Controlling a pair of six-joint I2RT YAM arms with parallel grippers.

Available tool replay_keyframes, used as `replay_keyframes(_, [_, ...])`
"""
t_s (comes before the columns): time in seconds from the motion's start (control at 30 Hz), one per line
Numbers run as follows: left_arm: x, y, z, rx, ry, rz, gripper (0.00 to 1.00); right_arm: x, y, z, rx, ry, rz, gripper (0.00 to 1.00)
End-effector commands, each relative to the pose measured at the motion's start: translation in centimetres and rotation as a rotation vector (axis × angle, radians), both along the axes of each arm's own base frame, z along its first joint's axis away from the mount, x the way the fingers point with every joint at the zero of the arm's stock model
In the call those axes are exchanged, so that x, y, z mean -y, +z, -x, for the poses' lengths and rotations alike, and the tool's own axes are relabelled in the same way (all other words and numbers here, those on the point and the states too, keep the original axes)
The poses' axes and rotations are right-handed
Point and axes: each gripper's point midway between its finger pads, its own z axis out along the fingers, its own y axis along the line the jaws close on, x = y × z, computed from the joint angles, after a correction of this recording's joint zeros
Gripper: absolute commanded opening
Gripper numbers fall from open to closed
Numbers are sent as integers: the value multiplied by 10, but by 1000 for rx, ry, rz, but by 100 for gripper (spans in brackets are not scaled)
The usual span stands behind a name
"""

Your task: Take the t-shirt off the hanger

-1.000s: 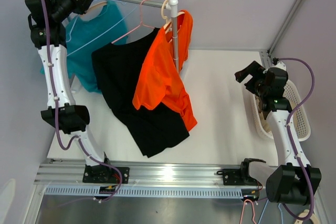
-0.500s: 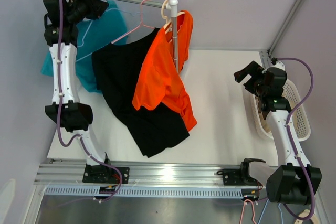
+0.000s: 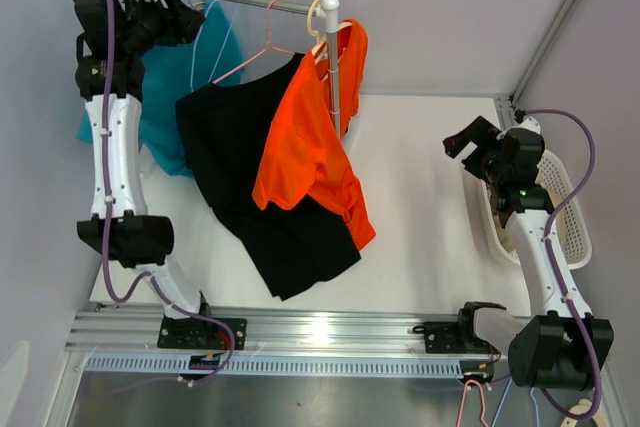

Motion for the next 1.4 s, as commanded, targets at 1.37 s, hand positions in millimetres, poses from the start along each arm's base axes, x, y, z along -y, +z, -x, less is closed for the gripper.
replay_keyframes(1.37, [125,-26,10,58,-325,-168,72,-6,8,-9,36,29,24,99])
